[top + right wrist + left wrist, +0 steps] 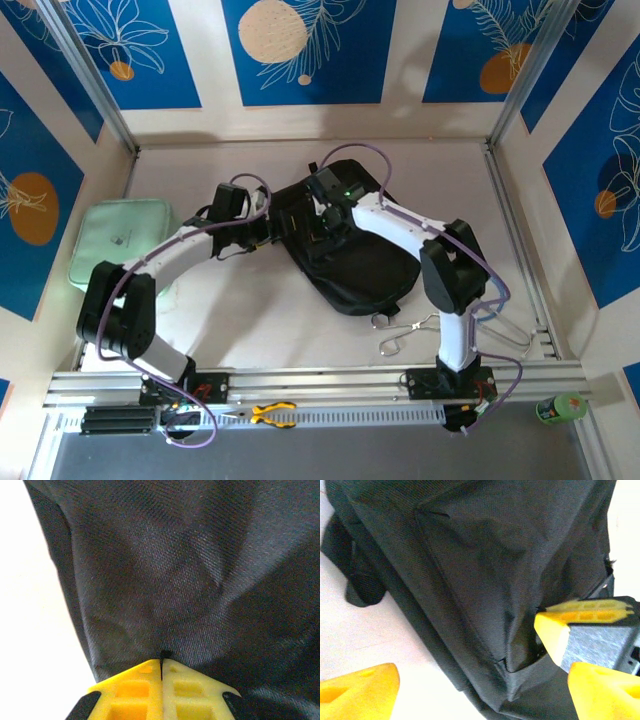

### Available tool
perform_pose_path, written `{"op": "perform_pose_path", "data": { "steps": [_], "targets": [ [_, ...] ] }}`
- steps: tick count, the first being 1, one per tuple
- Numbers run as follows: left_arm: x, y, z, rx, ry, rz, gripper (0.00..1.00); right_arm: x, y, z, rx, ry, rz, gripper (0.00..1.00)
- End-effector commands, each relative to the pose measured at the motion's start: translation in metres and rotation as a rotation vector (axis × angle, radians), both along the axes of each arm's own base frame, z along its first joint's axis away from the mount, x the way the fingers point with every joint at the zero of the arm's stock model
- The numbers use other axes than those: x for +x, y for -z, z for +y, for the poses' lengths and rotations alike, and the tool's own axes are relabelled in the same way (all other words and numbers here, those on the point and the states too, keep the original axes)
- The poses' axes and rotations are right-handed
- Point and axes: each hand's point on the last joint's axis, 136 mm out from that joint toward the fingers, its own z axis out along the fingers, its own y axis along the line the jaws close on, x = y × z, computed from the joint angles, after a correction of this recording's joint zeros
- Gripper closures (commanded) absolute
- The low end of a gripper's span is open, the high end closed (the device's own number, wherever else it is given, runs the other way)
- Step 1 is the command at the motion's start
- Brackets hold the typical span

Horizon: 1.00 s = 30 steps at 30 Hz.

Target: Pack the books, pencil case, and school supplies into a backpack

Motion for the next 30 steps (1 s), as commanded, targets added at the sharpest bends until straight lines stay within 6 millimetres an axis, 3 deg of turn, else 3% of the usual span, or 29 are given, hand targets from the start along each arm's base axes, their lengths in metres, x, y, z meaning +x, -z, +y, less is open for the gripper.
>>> {"op": "perform_pose_path", "data": {
  "steps": [1, 5, 9, 18, 23, 27, 30],
  "targets": [
    [0.004, -0.013, -0.020, -0.145, 0.021, 0.012, 0.18, -0.003, -0.031, -0.002, 0.056, 0.027, -0.073, 1.00],
    [0.004, -0.018, -0.040, -0.242, 0.063, 0.025, 0.24, -0.009, -0.034, -0.008, 0.065, 0.050, -0.075, 1.00],
    [0.003, -0.009, -0.050, -0.283, 0.066, 0.053, 0.34, -0.011, -0.039, -0.013, 0.081, 0.085, -0.098, 1.00],
    [-0.002, 0.011, -0.067, -0.259, 0.088, 0.124, 0.50, -0.010, -0.061, -0.016, 0.128, 0.116, -0.155, 1.00],
    [-0.004, 0.017, -0.078, -0.247, 0.108, 0.153, 0.58, -0.014, -0.064, -0.010, 0.181, 0.114, -0.141, 1.00],
    [-0.002, 0.019, -0.080, -0.246, 0.109, 0.156, 0.73, -0.014, -0.058, -0.011, 0.170, 0.124, -0.132, 1.00],
    [-0.003, 0.023, -0.077, -0.227, 0.100, 0.165, 0.90, -0.011, -0.050, -0.024, 0.117, 0.180, -0.137, 1.00]
  ]
}}
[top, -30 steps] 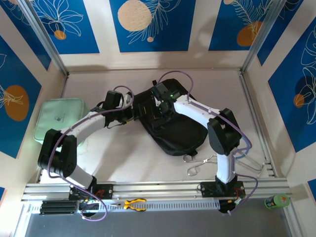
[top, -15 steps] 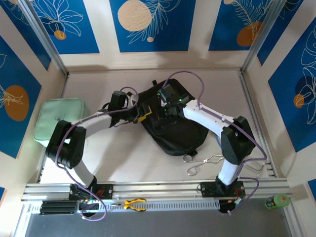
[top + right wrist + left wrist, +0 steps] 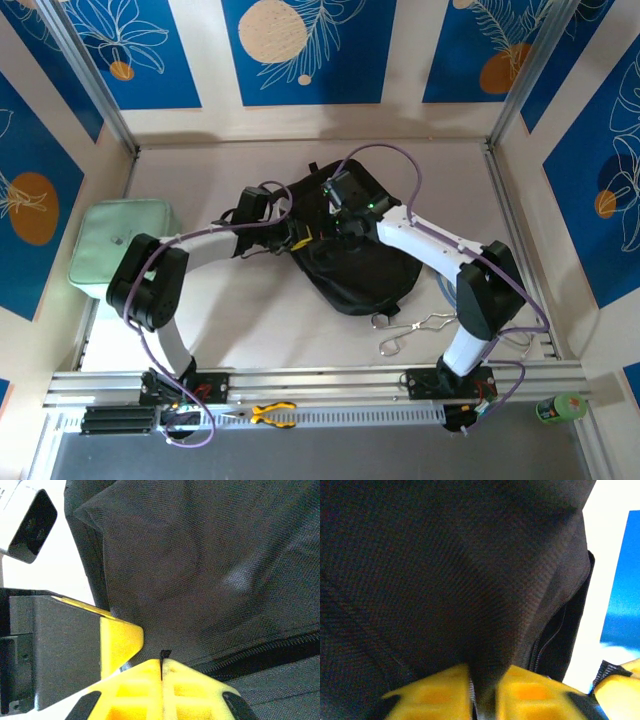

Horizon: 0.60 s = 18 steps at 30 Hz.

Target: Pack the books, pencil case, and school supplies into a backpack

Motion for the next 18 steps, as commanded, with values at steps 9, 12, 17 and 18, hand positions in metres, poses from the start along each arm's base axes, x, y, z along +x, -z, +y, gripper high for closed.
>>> {"op": "perform_pose_path", "data": {
  "steps": [9, 12, 17, 18],
  "targets": [
    [-0.007, 0.017, 0.014, 0.089, -0.001, 0.009, 1.00, 0.032, 0.012, -0.119, 0.018, 0.488, 0.046, 1.00],
    [-0.008, 0.018, 0.016, 0.100, 0.001, 0.004, 1.00, 0.043, 0.009, -0.141, -0.001, 0.526, 0.023, 1.00],
    [-0.007, 0.018, 0.017, 0.108, 0.007, -0.004, 1.00, 0.062, 0.009, -0.174, -0.067, 0.590, -0.015, 1.00],
    [-0.006, 0.016, 0.016, 0.107, 0.010, -0.009, 1.00, 0.065, 0.010, -0.177, -0.074, 0.594, -0.019, 1.00]
  ]
}}
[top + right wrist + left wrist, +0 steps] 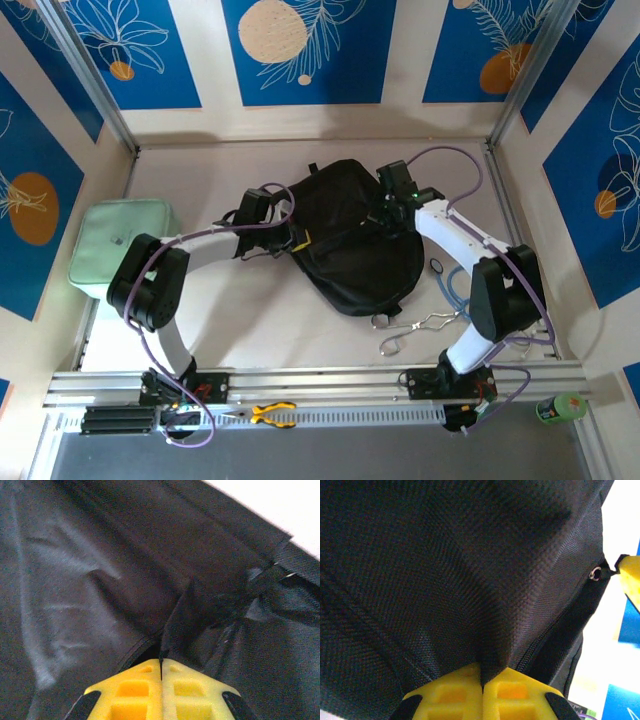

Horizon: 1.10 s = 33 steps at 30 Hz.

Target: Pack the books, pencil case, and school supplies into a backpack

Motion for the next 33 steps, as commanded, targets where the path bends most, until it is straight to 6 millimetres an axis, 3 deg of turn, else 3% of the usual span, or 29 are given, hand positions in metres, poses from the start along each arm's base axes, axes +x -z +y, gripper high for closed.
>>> {"op": "perform_pose_path", "data": {
  "steps": [1, 4, 9, 17, 21, 23, 25, 27, 28, 30, 33],
  "targets": [
    [-0.005, 0.007, 0.010, 0.052, 0.002, 0.020, 1.00, 0.018, -0.008, -0.034, -0.099, 0.076, -0.037, 1.00],
    [-0.001, 0.003, 0.009, 0.066, 0.012, 0.003, 1.00, 0.029, -0.005, -0.036, -0.115, 0.060, -0.041, 1.00],
    [0.024, -0.006, 0.010, 0.098, 0.022, -0.050, 1.00, 0.046, -0.010, -0.020, -0.084, -0.011, -0.063, 1.00],
    [0.107, -0.027, 0.006, 0.133, 0.009, -0.188, 1.00, 0.063, -0.029, 0.002, 0.000, -0.094, -0.129, 1.00],
    [0.137, -0.037, -0.002, 0.147, 0.009, -0.254, 0.99, 0.074, -0.020, 0.012, 0.056, -0.125, -0.132, 1.00],
    [0.147, -0.035, -0.001, 0.165, -0.013, -0.266, 0.91, 0.081, -0.016, 0.011, 0.068, -0.112, -0.128, 1.00],
    [0.154, -0.033, 0.004, 0.193, -0.041, -0.268, 0.88, 0.087, -0.015, 0.010, 0.068, -0.105, -0.130, 1.00],
    [0.158, -0.036, 0.009, 0.215, -0.065, -0.276, 0.86, 0.089, -0.021, 0.013, 0.075, -0.124, -0.134, 1.00],
    [0.159, -0.042, 0.013, 0.227, -0.079, -0.289, 0.81, 0.089, -0.029, 0.020, 0.098, -0.165, -0.141, 1.00],
    [0.159, -0.055, 0.021, 0.259, -0.096, -0.333, 0.64, 0.084, -0.051, 0.035, 0.129, -0.262, -0.189, 0.81],
    [0.151, -0.081, 0.040, 0.349, -0.116, -0.422, 0.54, 0.072, -0.089, 0.031, 0.053, -0.293, -0.291, 0.49]
  ]
}}
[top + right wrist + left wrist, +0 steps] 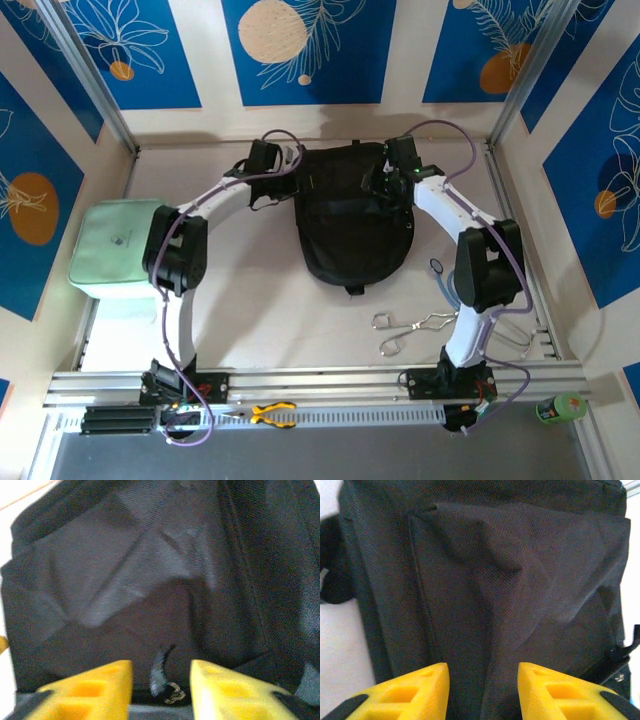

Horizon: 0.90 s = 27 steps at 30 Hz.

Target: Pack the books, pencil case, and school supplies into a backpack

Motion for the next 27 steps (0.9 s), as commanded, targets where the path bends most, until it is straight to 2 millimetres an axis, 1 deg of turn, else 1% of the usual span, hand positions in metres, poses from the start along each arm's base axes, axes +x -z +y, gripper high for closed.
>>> {"op": "perform_pose_path", "data": {
  "steps": [1, 3, 5, 6, 7, 8, 11, 12, 13, 14, 16, 19, 22, 25, 27],
  "targets": [
    [-0.005, -0.056, 0.033, 0.124, -0.047, -0.161, 0.50, -0.010, -0.075, 0.005, -0.013, -0.074, -0.179, 0.42],
    [-0.015, -0.073, 0.053, 0.201, -0.079, -0.226, 0.41, -0.019, -0.089, -0.008, -0.036, -0.054, -0.216, 0.32],
    [-0.026, -0.090, 0.073, 0.271, -0.123, -0.298, 0.32, -0.030, -0.101, -0.016, -0.058, -0.076, -0.275, 0.22],
    [-0.033, -0.095, 0.088, 0.316, -0.169, -0.319, 0.26, -0.036, -0.108, -0.019, -0.079, -0.091, -0.316, 0.17],
    [-0.041, -0.100, 0.104, 0.358, -0.218, -0.343, 0.20, -0.043, -0.111, -0.024, -0.105, -0.093, -0.349, 0.11],
    [-0.047, -0.103, 0.114, 0.390, -0.245, -0.366, 0.17, -0.048, -0.113, -0.029, -0.126, -0.081, -0.375, 0.00],
    [-0.069, -0.110, 0.151, 0.500, -0.349, -0.444, 0.04, -0.063, -0.115, -0.055, -0.205, -0.008, -0.437, 0.01],
    [-0.077, -0.107, 0.164, 0.539, -0.388, -0.458, 0.01, -0.068, -0.113, -0.065, -0.236, 0.031, -0.448, 0.01],
    [-0.084, -0.110, 0.177, 0.566, -0.440, -0.487, 0.00, -0.073, -0.111, -0.076, -0.261, 0.069, -0.456, 0.01],
    [-0.090, -0.109, 0.189, 0.592, -0.491, -0.504, 0.00, -0.077, -0.109, -0.084, -0.281, 0.099, -0.463, 0.01],
    [-0.107, -0.099, 0.213, 0.640, -0.586, -0.531, 0.00, -0.086, -0.098, -0.105, -0.308, 0.174, -0.470, 0.01],
    [-0.130, -0.085, 0.243, 0.739, -0.688, -0.545, 0.00, -0.100, -0.067, -0.131, -0.315, 0.251, -0.447, 0.01],
    [-0.151, -0.071, 0.268, 0.829, -0.748, -0.539, 0.00, -0.116, -0.041, -0.151, -0.331, 0.320, -0.449, 0.01],
    [-0.162, -0.059, 0.285, 0.882, -0.775, -0.558, 0.00, -0.128, -0.015, -0.167, -0.302, 0.366, -0.427, 0.01],
    [-0.166, -0.047, 0.296, 0.901, -0.781, -0.544, 0.00, -0.130, -0.003, -0.171, -0.325, 0.356, -0.451, 0.01]
  ]
}}
